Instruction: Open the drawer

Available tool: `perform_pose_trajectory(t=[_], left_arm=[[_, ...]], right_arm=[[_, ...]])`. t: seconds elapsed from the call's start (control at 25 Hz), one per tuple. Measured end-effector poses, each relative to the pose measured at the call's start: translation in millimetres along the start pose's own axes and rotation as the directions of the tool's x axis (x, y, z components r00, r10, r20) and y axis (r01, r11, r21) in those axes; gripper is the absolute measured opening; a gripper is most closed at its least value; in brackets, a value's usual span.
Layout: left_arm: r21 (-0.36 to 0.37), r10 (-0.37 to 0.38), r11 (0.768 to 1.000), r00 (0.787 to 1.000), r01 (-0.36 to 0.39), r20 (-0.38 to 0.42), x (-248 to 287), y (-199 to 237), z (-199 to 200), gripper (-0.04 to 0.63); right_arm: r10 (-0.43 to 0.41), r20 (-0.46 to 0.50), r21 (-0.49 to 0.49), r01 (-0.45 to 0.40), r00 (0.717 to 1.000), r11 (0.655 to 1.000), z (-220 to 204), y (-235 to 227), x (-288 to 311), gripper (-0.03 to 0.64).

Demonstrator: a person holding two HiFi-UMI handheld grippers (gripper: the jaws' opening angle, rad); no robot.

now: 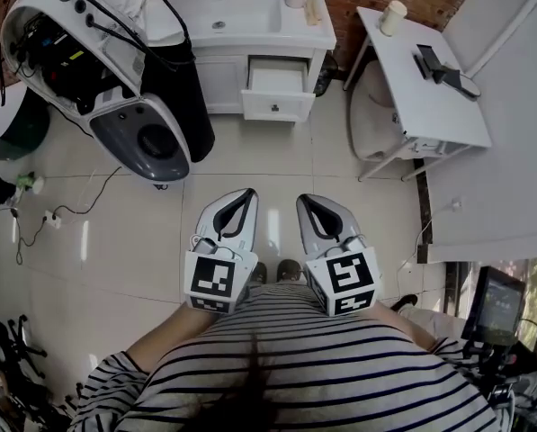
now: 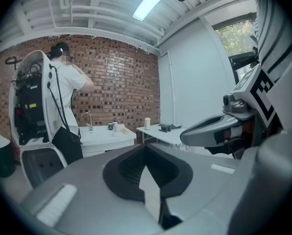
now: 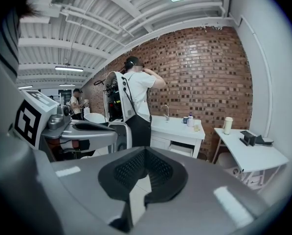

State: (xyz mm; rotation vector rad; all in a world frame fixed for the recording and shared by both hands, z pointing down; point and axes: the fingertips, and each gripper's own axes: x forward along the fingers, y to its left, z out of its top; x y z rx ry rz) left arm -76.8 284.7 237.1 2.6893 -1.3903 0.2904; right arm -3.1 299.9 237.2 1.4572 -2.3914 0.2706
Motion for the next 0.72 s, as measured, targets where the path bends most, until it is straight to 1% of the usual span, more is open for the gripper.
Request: perform_pose_trajectory(t=[0.32, 0.72], left_arm=[[0.005, 0.006, 1.000, 1.000, -0.006, -0.004, -2.5, -8.8, -2.2, 0.014], [-0.006, 0.014, 1.000, 1.000, -0.014, -0.022, 9.8, -14.8, -1.6, 0.015]], right_arm=[[0.015, 0.013, -0.011, -0.015, 1.000, 1.000, -1.8, 0.6, -3.5, 0.002], [0.042, 0.005, -0.011, -0.042, 0.999, 0.999, -2.3, -11.3, 2.4, 0.002]])
